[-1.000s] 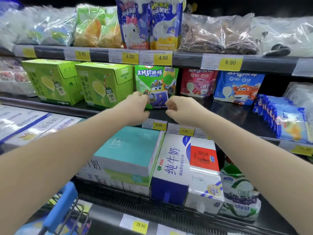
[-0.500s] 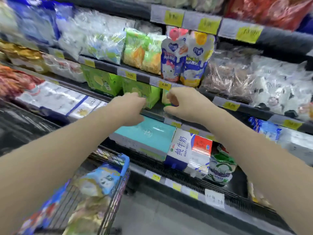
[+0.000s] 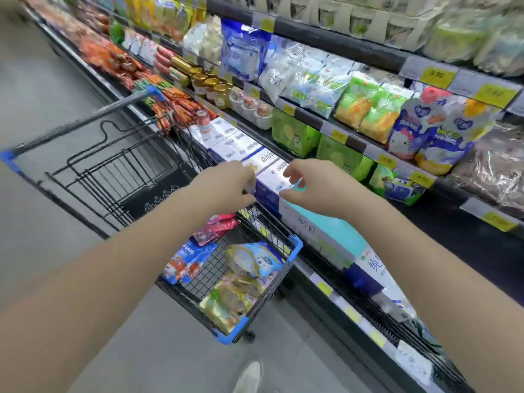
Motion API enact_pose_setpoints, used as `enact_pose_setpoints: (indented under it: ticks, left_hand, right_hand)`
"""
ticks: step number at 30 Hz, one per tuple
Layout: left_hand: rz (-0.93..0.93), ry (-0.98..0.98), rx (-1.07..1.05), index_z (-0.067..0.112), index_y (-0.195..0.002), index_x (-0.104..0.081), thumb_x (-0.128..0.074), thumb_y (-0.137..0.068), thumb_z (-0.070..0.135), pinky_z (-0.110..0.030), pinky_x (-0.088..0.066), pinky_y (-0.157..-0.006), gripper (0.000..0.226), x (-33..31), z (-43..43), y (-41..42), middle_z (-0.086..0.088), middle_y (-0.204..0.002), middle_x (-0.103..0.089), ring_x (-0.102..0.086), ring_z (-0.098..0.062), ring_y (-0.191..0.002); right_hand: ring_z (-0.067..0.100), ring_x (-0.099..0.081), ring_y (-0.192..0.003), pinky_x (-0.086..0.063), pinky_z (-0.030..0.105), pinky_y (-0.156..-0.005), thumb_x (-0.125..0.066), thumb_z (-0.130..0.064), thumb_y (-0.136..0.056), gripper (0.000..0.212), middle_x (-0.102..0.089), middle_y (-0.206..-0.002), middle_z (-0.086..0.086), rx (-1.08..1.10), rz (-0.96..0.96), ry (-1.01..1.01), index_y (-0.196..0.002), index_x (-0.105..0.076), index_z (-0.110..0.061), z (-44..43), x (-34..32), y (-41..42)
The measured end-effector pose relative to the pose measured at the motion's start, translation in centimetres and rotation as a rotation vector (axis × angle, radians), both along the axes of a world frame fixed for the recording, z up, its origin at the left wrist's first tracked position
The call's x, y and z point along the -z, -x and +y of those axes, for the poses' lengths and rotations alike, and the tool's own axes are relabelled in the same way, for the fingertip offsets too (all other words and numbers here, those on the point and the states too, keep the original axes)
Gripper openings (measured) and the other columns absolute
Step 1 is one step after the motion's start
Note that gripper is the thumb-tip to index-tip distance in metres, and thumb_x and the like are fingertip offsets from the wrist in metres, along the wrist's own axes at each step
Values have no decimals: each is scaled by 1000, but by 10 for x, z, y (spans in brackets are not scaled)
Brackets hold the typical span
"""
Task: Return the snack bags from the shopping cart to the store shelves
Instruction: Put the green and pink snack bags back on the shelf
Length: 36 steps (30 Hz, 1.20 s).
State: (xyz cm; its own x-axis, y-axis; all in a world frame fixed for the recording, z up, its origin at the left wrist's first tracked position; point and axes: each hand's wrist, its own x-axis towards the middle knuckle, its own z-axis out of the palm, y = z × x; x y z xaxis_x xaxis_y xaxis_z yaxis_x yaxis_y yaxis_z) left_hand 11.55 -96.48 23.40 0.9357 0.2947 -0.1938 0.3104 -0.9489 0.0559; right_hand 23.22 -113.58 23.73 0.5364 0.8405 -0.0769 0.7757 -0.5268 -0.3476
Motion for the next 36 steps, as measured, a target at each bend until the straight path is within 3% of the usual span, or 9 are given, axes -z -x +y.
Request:
enact_pose_setpoints:
  ticks: [8, 14, 21, 26, 31, 36]
  left_hand:
    - [39, -24, -200, 23, -116, -59, -62, -89, 48, -41, -52, -81, 37, 13, 58, 94, 2, -101, -51, -54, -22, -92]
    - [44, 7, -252, 22, -125, -58, -60, -91, 46, -38, -51, -84, 42, 28, 118, 140, -3, -112, -56, -57, -24, -104]
    - [55, 35, -197, 23, -123, -58, -60, -91, 47, -44, -51, -90, 40, 45, 211, 183, -3, -113, -54, -56, -25, -108]
    - [54, 37, -110, 25, -125, -57, -58, -93, 44, -34, -47, -81, 38, 51, 273, 201, -3, -117, -53, -55, -24, -111]
    - [36, 71, -58, 27, -123, -57, -58, -92, 47, -39, -51, -86, 37, 53, 316, 193, 1, -107, -50, -55, -22, -103]
    - [32, 97, -12, 28, -121, -58, -60, -91, 47, -44, -51, -89, 35, 59, 344, 166, 0, -110, -52, -55, -22, -103]
  right_hand:
    - [23, -60, -104, -53, 43, -92, -63, -48, -94, 42, -62, -117, -1, -169, 43, 57, -125, -58, -21, 67, 17, 60]
    - [22, -62, -99, -54, 42, -89, -62, -47, -94, 41, -66, -112, -2, -176, 48, 104, -124, -59, -20, 124, 36, 99]
    - [25, -62, -102, -54, 43, -90, -61, -45, -94, 37, -68, -113, 2, -67, 54, 136, -120, -61, -19, 209, 53, 148]
    - [21, -63, -103, -54, 42, -91, -60, -41, -95, 36, -67, -116, -2, 46, 110, 136, -125, -60, -20, 257, 57, 177]
    - [20, -64, -102, -55, 40, -90, -60, -46, -95, 41, -66, -116, -2, 128, 161, 140, -128, -58, -20, 285, 62, 186]
    - [19, -63, -103, -56, 41, -90, -60, -46, -95, 45, -65, -118, -2, 158, 187, 153, -130, -58, -18, 310, 68, 173]
